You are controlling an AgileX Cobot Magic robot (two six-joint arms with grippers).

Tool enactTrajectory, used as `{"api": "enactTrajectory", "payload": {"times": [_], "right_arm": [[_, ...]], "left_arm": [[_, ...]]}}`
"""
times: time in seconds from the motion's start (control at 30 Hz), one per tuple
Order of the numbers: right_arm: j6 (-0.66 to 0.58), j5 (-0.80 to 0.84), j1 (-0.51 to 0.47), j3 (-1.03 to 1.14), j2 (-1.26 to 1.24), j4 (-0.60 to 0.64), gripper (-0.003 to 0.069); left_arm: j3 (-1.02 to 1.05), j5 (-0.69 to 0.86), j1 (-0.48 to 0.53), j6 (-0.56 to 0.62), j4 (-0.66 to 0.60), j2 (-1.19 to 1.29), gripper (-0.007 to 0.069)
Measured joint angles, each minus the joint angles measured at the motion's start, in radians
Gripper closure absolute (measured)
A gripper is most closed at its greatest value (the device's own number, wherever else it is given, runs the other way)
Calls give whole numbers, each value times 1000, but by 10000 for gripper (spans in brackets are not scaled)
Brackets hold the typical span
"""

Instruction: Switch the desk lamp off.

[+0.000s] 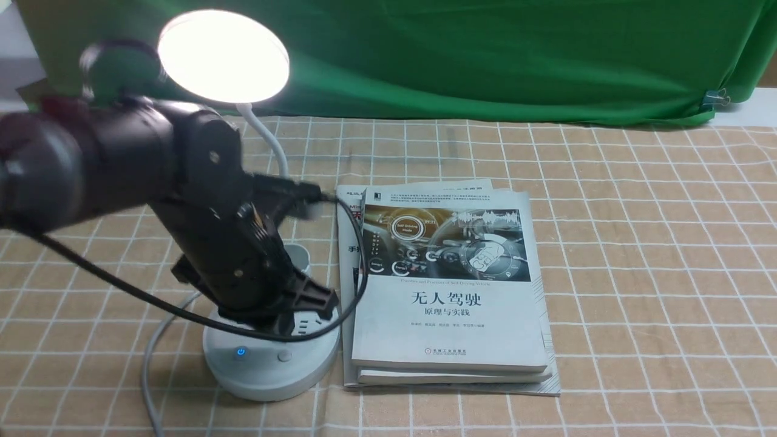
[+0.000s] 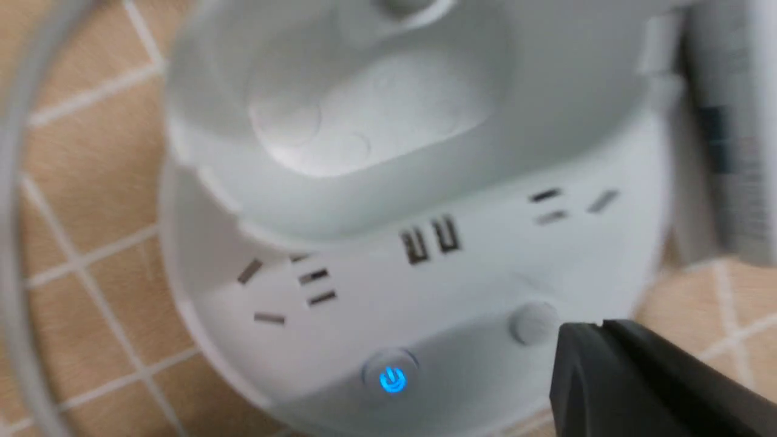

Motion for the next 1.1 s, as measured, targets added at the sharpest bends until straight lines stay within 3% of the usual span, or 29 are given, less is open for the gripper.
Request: {"api": "enactTrajectory", "payload": {"times": [0.73,0.93,1.1], "right_arm": [[0,0,0,0,0,0,417],[0,0,0,0,0,0,417],[0,0,0,0,0,0,417]], "left_arm": [[-2,0,0,16,-7,112,628],[50,7,0,16,-43,-50,628],[215,-92,0,18,-70,-308,628]]}}
